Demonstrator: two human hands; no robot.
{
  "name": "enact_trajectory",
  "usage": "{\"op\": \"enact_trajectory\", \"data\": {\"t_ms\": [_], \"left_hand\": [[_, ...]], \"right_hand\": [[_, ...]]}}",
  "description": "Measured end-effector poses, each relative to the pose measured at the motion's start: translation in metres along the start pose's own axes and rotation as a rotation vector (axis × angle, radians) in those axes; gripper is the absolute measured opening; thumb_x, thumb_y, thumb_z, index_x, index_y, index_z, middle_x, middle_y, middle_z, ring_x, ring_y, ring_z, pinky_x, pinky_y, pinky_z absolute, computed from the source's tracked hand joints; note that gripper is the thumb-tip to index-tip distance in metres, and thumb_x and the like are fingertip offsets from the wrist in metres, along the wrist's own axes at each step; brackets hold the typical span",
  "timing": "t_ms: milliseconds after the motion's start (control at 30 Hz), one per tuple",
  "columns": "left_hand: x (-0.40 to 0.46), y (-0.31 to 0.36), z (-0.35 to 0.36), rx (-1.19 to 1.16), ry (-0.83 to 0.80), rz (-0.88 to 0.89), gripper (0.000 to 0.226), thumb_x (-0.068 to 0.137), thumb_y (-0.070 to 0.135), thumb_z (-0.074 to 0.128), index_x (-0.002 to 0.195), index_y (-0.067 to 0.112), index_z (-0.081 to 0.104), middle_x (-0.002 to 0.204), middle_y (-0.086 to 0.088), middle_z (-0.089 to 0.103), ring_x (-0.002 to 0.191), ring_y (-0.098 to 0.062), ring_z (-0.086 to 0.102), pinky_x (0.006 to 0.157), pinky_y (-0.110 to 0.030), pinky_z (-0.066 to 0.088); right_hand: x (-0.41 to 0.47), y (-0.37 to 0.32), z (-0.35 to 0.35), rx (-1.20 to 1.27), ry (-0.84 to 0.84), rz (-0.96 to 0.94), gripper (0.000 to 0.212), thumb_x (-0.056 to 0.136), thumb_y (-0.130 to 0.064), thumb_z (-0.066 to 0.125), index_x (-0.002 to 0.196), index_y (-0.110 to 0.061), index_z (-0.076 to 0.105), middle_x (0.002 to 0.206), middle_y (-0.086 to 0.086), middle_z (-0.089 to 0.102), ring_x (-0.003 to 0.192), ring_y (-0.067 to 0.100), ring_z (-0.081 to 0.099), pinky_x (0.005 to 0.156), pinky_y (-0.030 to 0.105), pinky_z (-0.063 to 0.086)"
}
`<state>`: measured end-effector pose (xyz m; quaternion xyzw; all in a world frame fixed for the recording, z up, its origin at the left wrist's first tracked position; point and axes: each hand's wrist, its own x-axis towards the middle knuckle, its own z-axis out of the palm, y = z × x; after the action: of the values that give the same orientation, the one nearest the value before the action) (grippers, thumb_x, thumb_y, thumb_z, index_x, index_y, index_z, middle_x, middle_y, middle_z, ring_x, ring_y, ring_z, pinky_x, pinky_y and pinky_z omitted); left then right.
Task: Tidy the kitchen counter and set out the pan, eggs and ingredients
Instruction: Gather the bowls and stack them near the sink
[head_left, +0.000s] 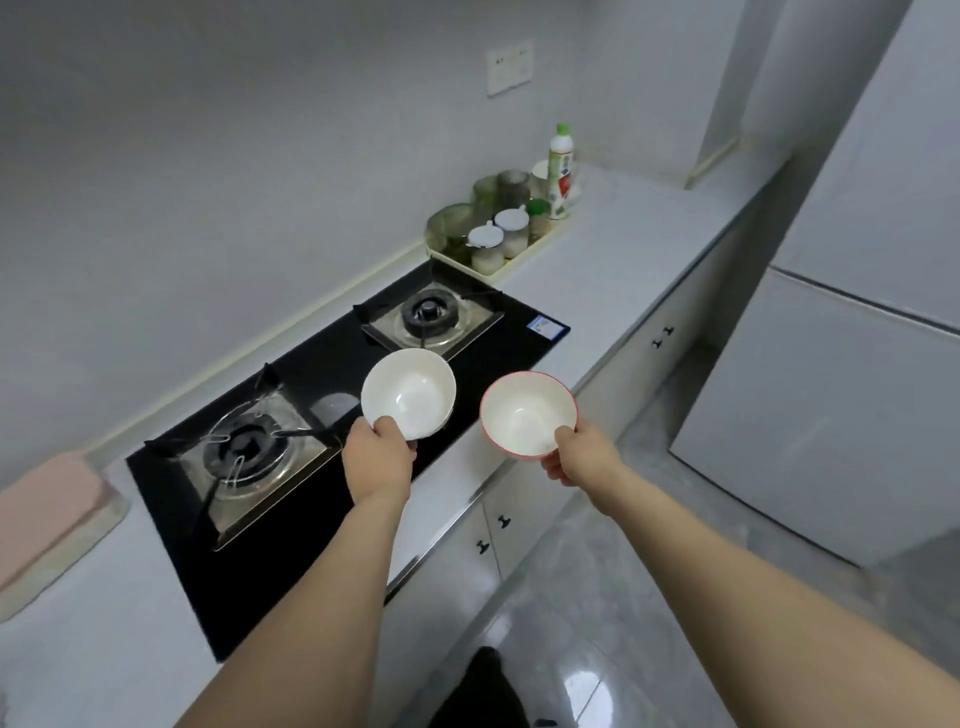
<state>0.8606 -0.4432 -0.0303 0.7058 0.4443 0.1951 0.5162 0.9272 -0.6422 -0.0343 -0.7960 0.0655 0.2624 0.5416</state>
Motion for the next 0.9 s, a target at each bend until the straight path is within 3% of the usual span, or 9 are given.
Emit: {"op": "enact_trajectory", "data": {"t_ms": [167, 367, 533, 800, 900], "left_hand": [[0.01, 0.021, 0.057, 0.095, -0.095, 0.041, 0.031, 0.093, 0.019, 0.034, 0.109, 0.004, 0.056, 0.091, -0.017, 0.07, 0.053, -0.013, 0.061, 0.049, -0.023, 0.043], [0.05, 0.052, 0.139, 0.042, -0.163, 0.054, 0.036, 0.092, 0.019, 0.035, 0.118, 0.004, 0.055, 0.092, -0.016, 0.069, 0.056, -0.013, 0.061, 0.054, -0.025, 0.048], [0.093, 0.097, 0.206, 0.029, -0.197, 0.09, 0.035, 0.094, 0.016, 0.034, 0.119, 0.002, 0.054, 0.098, -0.019, 0.068, 0.056, -0.012, 0.06, 0.044, -0.018, 0.042], [0.161, 0.164, 0.295, 0.076, -0.199, 0.109, 0.023, 0.092, 0.027, 0.035, 0.101, 0.014, 0.052, 0.09, -0.013, 0.068, 0.077, -0.026, 0.066, 0.075, -0.041, 0.058], [0.177, 0.184, 0.317, 0.105, -0.209, 0.107, 0.028, 0.093, 0.026, 0.036, 0.108, 0.011, 0.055, 0.095, -0.016, 0.067, 0.085, -0.03, 0.066, 0.065, -0.032, 0.054]], "right_hand": [[0.034, 0.004, -0.036, 0.091, 0.08, 0.068, 0.027, 0.091, -0.009, 0.03, 0.111, -0.007, 0.048, 0.068, 0.012, 0.06, 0.059, 0.022, 0.052, 0.056, 0.028, 0.04], [0.105, -0.018, -0.074, 0.122, 0.141, 0.067, 0.027, 0.091, -0.008, 0.03, 0.107, -0.002, 0.051, 0.071, 0.015, 0.06, 0.057, 0.023, 0.051, 0.057, 0.029, 0.039], [0.171, -0.059, -0.107, 0.094, 0.17, 0.081, 0.021, 0.092, -0.007, 0.03, 0.102, -0.005, 0.049, 0.073, 0.016, 0.061, 0.059, 0.022, 0.052, 0.06, 0.03, 0.041], [0.266, -0.12, -0.157, 0.119, 0.218, 0.072, 0.02, 0.094, -0.008, 0.029, 0.105, -0.005, 0.046, 0.074, 0.015, 0.061, 0.059, 0.021, 0.054, 0.061, 0.031, 0.042], [0.294, -0.133, -0.171, 0.136, 0.223, 0.063, 0.021, 0.093, -0.008, 0.029, 0.1, -0.005, 0.048, 0.072, 0.013, 0.061, 0.059, 0.021, 0.054, 0.062, 0.032, 0.042]]}}
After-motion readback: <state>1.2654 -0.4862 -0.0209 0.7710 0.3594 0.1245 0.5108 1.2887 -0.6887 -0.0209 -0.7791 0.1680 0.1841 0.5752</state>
